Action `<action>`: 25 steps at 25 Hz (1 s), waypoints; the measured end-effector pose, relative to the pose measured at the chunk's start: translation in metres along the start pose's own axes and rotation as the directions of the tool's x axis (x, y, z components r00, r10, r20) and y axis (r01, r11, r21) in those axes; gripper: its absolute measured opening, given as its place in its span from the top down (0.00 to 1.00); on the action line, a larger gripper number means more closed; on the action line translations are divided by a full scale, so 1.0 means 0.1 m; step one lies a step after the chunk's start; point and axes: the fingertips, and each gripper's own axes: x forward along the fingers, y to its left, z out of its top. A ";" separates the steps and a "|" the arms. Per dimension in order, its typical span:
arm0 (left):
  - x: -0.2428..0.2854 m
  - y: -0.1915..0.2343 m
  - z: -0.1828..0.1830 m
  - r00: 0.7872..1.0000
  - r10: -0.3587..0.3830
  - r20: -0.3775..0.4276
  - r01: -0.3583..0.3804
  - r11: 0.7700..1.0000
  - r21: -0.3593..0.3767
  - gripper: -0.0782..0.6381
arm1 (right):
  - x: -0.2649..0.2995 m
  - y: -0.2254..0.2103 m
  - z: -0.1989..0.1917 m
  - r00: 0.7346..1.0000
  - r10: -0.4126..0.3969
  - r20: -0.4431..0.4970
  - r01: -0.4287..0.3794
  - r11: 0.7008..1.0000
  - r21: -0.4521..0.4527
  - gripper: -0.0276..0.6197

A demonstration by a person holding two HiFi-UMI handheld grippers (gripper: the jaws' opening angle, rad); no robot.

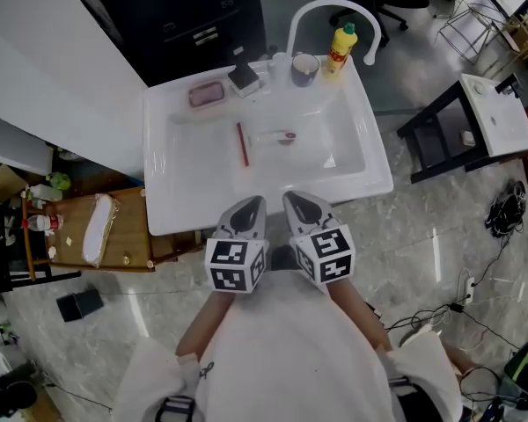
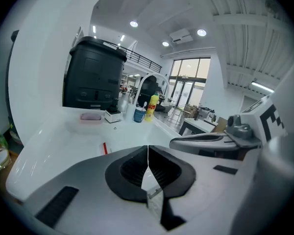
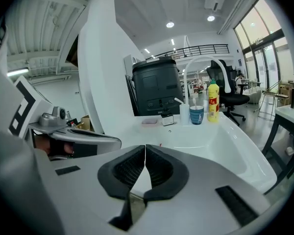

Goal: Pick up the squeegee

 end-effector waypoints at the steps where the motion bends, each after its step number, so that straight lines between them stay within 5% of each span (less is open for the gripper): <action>1: 0.04 0.00 0.02 1.000 0.007 0.001 -0.007 1.000 -0.002 0.85 | 0.02 -0.04 0.01 1.000 0.008 -0.001 -0.008 1.000 -0.001 0.91; 25: 0.70 -0.05 0.19 0.996 0.092 -0.005 -0.092 0.994 -0.063 0.85 | 0.36 -0.62 0.17 0.991 0.131 -0.011 -0.131 0.991 -0.020 0.91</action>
